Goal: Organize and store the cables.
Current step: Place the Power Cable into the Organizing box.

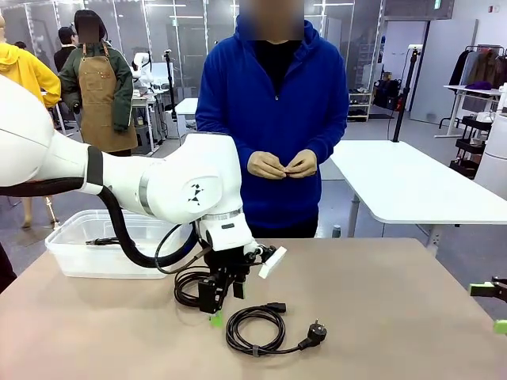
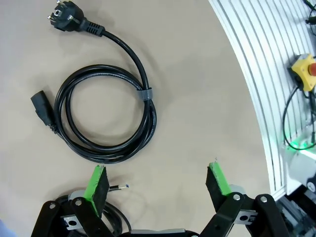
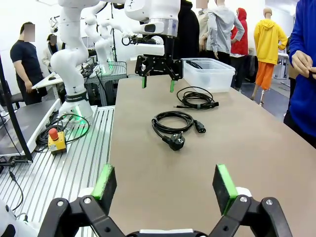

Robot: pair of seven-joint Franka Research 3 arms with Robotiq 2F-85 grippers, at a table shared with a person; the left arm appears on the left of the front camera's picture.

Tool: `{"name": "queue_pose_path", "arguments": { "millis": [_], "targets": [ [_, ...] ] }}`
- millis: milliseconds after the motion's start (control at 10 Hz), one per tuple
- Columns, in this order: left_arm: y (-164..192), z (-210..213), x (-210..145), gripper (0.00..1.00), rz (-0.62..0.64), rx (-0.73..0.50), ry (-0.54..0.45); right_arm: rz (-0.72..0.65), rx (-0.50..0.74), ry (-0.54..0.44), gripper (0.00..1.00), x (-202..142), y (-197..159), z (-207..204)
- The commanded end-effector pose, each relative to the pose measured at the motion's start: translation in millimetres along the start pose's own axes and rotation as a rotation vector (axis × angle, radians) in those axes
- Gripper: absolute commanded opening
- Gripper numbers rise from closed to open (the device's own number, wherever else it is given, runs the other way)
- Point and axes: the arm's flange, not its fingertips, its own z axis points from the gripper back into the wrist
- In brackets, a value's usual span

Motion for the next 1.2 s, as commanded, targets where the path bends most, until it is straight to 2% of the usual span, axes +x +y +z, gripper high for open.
{"name": "queue_pose_path", "arguments": {
  "millis": [0, 100, 200, 400, 500, 600, 700, 900, 1100],
  "targets": [
    [7.1, -1.6, 11.8, 1.0, 0.097, 0.025, 0.058, -0.028, -0.01, -0.01, 1.0, 2.7, -0.8, -1.5],
    [8.1, -0.9, 20.3, 1.0, 0.107, 0.035, 0.056, -0.028, -0.01, -0.01, 1.0, 2.7, -0.8, -1.5],
    [11.8, -3.9, 28.9, 1.0, 0.199, 0.031, 0.057, -0.028, -0.01, -0.01, 1.0, 2.7, -0.8, -1.5],
    [31.2, -33.8, 46.5, 1.0, 0.201, -0.026, 0.019, -0.028, -0.01, -0.01, 1.0, 2.7, -0.8, -1.5],
    [35.1, -45.0, 47.5, 1.0, 0.242, -0.011, 0.061, -0.028, -0.01, -0.01, 1.0, 2.7, -0.8, -1.5],
    [34.9, -52.9, 48.1, 1.0, 0.269, 0.009, 0.053, -0.028, -0.01, -0.01, 1.0, 2.7, -0.8, -1.5],
    [32.8, -59.6, 46.6, 1.0, 0.305, 0.044, 0.103, -0.028, -0.01, -0.01, 1.0, 2.7, -0.8, -1.5],
    [30.9, -72.3, 47.6, 1.0, 0.298, 0.068, 0.117, -0.028, -0.01, -0.01, 1.0, 2.7, -0.8, -1.5],
    [33.6, -82.6, 48.5, 1.0, 0.303, 0.02, 0.099, -0.028, -0.01, -0.01, 1.0, 2.7, -0.8, -1.5]
  ]
}}
